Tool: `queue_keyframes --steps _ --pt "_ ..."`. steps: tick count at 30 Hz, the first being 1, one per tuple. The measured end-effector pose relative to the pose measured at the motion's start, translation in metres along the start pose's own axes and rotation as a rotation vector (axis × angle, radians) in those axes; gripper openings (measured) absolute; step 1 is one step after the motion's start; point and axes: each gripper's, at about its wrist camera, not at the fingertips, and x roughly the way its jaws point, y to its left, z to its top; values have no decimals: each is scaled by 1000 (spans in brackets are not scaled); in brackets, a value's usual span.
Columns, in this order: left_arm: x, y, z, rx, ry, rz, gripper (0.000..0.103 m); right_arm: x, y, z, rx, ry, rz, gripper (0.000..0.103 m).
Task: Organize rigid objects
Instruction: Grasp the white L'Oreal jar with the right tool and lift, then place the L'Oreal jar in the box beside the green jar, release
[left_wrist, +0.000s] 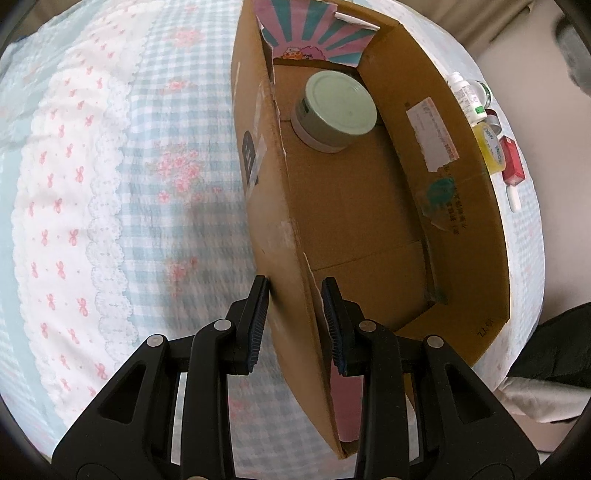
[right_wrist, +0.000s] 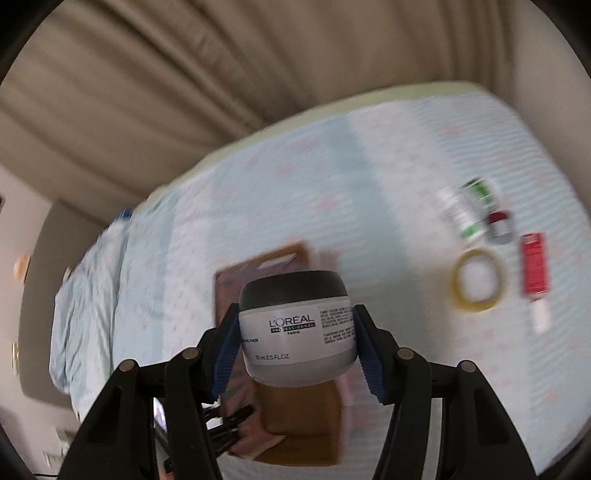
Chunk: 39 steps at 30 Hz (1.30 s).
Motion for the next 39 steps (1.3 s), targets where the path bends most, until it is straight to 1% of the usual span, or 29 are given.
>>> queue_keyframes --steps 2,5,8,11,15,18,20,21,22,25,32,39 --pt "0 0 -1 -1 0 3 27 27 12 -12 -9 41 22 54" --pt "1 0 -1 -10 -1 -1 27 68 26 -29 -27 110 27 54" --pt "3 3 -1 -18 -1 -6 27 110 29 -49 -37 201 42 54" --pt "5 4 -1 -22 0 -6 27 148 29 -69 -68 279 24 54" --pt "6 6 -2 -34 2 -11 27 169 30 -83 -92 320 8 54" --pt "6 7 -1 -36 3 -12 27 173 33 -85 -115 321 -4 55" --pt "6 7 -1 -29 4 -8 27 173 36 -85 -143 313 -35 56" --pt "6 6 -1 -29 2 -10 27 174 37 -84 -150 306 -57 70" --pt "7 7 -1 -38 0 -19 27 174 38 -83 -148 302 -62 103" --pt "12 8 -3 -33 0 -19 27 171 35 -80 -146 286 -33 103" --pt "15 8 -6 -23 -2 -9 27 166 26 -78 -122 262 -34 103" --pt "17 4 -9 -6 -7 2 27 145 23 -74 -118 220 -41 103"
